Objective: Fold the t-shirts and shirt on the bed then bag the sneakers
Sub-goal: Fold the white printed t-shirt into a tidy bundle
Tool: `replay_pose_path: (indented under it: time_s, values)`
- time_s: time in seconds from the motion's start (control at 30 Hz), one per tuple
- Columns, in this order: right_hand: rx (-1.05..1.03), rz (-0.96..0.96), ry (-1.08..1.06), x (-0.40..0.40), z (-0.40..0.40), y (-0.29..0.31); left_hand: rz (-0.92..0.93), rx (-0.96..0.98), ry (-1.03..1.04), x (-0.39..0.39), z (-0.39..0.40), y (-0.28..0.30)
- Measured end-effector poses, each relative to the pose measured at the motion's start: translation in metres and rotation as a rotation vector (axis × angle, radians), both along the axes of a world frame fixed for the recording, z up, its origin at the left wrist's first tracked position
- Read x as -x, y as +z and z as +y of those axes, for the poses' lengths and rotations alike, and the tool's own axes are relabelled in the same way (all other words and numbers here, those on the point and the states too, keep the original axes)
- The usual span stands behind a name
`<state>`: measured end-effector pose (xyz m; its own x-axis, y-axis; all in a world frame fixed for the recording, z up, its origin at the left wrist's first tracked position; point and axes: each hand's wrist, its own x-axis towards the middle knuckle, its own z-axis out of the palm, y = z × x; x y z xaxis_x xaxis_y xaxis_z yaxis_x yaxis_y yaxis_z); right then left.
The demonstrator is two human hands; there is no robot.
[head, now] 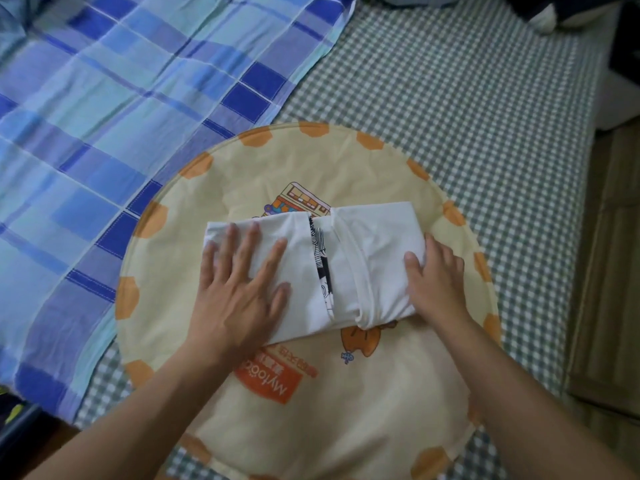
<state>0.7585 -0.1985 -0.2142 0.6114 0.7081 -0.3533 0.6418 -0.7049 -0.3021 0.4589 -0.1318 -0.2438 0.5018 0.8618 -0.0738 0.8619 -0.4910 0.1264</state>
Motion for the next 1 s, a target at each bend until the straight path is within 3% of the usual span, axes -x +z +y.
replay_pose_path:
  time_s: [0.23,0.33,0.4,0.53,0.6,0.67,0.77,0.83,0.9,1.0]
  values:
    - [-0.036,0.145,-0.061,-0.018,0.01,-0.006,0.185,0.054,0.059,0.003,0.021,-0.008]
    - [-0.028,0.38,-0.322,-0.034,0.013,0.001,0.051,-0.009,-0.026,-0.025,-0.001,0.007]
    - [0.03,0.568,-0.429,-0.042,0.013,0.005,-0.003,0.064,-0.12,-0.042,-0.02,0.0]
    - [-0.007,0.865,-0.446,-0.035,0.019,0.032,0.034,0.195,-0.13,-0.053,-0.021,-0.011]
    - [-0.058,0.887,-0.364,-0.024,0.024,0.051,-0.1,0.291,-0.13,-0.047,-0.02,0.005]
    - [-0.105,0.847,-0.257,-0.003,0.032,0.074,-0.496,0.442,0.121,-0.03,-0.025,0.036]
    - [-0.199,0.774,-0.084,0.061,0.04,0.101,-1.22,0.755,0.842,0.005,-0.014,0.076]
    - [-0.217,0.806,0.051,0.117,0.04,0.107,-1.506,0.973,1.1,0.027,-0.001,0.082]
    - [-0.167,0.825,0.177,0.161,0.037,0.095,-1.489,1.066,1.169,0.037,0.01,0.078]
    - [-0.261,0.552,0.127,0.174,0.031,0.054,-1.124,0.965,1.11,0.032,0.012,0.056]
